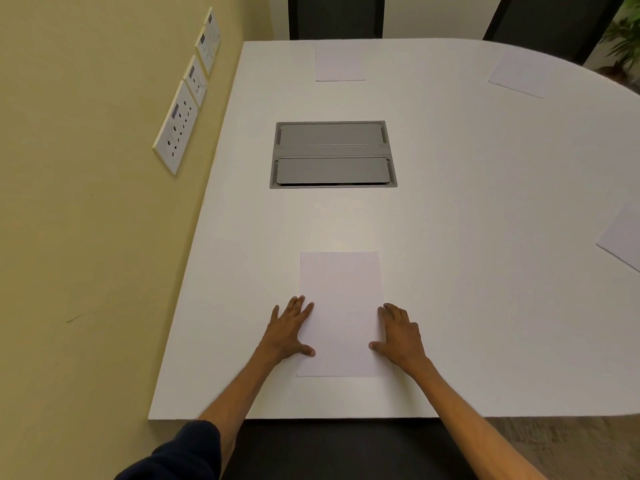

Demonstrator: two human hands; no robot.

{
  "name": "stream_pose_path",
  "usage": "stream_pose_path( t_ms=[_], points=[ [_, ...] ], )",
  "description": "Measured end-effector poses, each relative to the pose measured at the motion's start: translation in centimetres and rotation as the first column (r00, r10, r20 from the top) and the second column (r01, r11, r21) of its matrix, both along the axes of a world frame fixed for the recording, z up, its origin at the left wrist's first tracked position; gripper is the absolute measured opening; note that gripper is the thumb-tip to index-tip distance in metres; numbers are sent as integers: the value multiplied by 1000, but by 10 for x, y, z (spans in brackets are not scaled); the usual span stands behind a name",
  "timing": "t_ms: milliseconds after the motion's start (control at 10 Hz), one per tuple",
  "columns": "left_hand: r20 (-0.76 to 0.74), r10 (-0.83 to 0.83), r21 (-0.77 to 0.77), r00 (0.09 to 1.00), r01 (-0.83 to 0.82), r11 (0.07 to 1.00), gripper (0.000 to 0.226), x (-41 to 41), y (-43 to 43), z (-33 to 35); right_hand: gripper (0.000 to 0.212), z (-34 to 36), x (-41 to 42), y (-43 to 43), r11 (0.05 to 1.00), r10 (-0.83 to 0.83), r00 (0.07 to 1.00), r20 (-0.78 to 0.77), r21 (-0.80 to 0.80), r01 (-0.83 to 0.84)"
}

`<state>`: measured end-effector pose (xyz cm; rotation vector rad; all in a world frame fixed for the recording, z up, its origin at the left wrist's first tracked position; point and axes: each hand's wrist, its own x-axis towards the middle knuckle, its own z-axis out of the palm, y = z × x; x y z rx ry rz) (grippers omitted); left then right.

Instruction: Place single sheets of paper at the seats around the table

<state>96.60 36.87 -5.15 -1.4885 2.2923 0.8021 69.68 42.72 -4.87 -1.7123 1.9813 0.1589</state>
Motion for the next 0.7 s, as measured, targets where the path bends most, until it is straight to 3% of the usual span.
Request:
stream_pose_path(
  t_ms=[500,700],
  points=[
    [-24,6,6,1000,-6,1000,117,0,2,1,89,3,3,3,1000,-27,999,24,-3,28],
    [-151,128,-37,980,-135,990,115,5,4,5,93,6,-7,0,984,-157,968,197,-46,170]
  ],
)
